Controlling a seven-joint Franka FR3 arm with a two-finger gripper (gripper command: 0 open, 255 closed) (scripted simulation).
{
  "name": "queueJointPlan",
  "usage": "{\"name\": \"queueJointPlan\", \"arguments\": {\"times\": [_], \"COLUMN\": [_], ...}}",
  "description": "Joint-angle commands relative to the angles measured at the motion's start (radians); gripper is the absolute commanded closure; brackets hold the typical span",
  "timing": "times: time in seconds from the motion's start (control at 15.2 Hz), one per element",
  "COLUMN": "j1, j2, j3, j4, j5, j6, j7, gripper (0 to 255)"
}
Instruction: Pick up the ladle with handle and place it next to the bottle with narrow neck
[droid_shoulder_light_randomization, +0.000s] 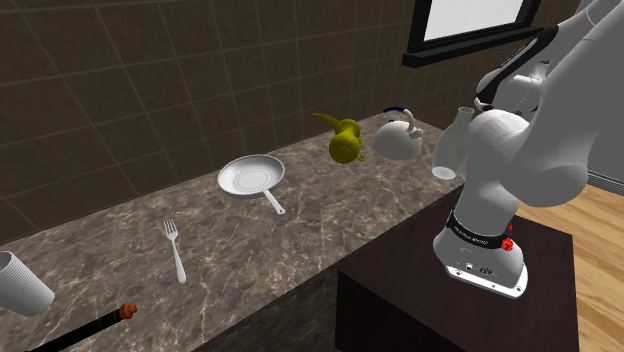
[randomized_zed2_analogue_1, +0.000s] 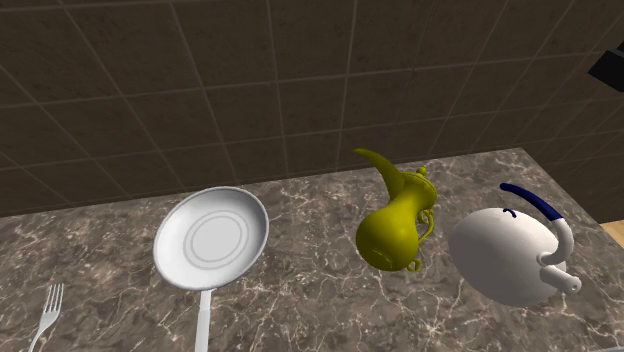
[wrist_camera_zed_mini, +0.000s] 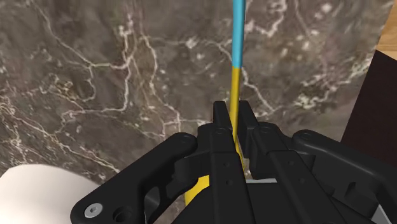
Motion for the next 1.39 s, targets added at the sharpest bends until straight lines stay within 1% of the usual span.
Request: {"name": "queueJointPlan", "arguments": {"times": [0.0, 0.46, 0.53, 0.79, 0.86, 1.12, 1.32], "j1": [0.02, 0.02, 0.018, 0.014, 0.02, -0.201, -0.202], "j2": [-0.014, -0.014, -0.013, -0.01, -0.014, 0.104, 0.103], "j3": [-0.025, -0.025, -0.023, -0.02, -0.026, 0.21, 0.211], "j4": [-0.006, -0.006, -0.007, -0.008, -0.006, -0.008, -0.008], "j5": [-0.019, -0.019, -0.017, -0.015, -0.019, 0.148, 0.147], "j6": [0.012, 0.012, 0.011, 0.01, 0.012, -0.097, -0.097], "j7": [0.009, 0.009, 0.008, 0.006, 0.009, -0.109, -0.108], "gripper": [255, 255, 0, 0, 0, 0, 0]}}
